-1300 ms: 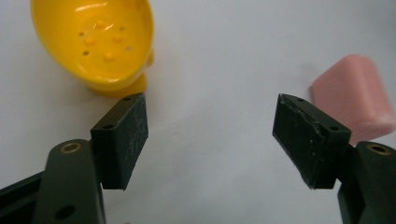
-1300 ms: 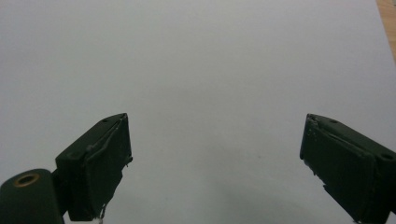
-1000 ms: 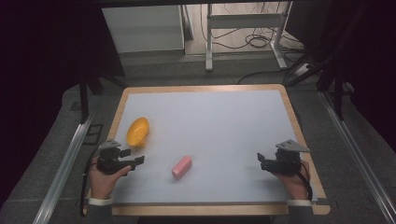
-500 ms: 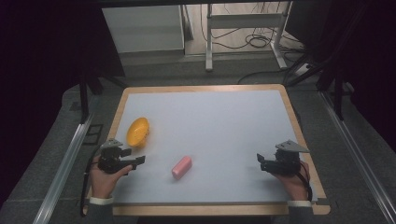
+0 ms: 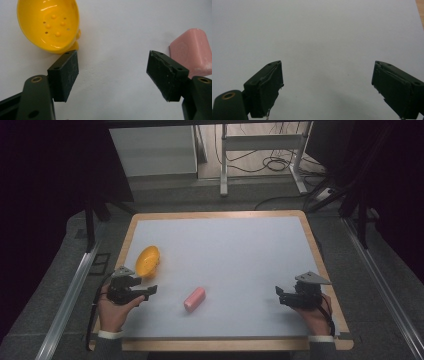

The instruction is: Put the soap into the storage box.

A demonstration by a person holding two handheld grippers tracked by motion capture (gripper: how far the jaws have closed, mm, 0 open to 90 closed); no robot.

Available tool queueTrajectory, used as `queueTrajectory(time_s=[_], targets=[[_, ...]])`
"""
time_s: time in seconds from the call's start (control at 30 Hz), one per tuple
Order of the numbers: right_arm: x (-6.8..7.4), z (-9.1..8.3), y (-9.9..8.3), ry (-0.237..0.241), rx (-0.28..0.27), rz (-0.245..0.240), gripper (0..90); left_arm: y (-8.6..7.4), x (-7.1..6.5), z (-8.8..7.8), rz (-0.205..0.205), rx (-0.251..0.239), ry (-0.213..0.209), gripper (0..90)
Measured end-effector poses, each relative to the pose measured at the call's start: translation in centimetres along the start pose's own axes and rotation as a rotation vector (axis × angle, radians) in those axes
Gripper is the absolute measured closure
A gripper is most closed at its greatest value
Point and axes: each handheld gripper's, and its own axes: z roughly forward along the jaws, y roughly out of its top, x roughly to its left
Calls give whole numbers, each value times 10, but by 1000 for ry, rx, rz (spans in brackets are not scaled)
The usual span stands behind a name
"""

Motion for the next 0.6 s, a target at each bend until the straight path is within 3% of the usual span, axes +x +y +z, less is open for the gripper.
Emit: queueTrajectory(time_s=[0.2,0.6], targets=[[1,1,0,-2,7,-15,100,6,-8,-4,17,6,9,265],[-1,-3,-1,-18,7,-18,100,17,-29,-4,92,25,-17,264]])
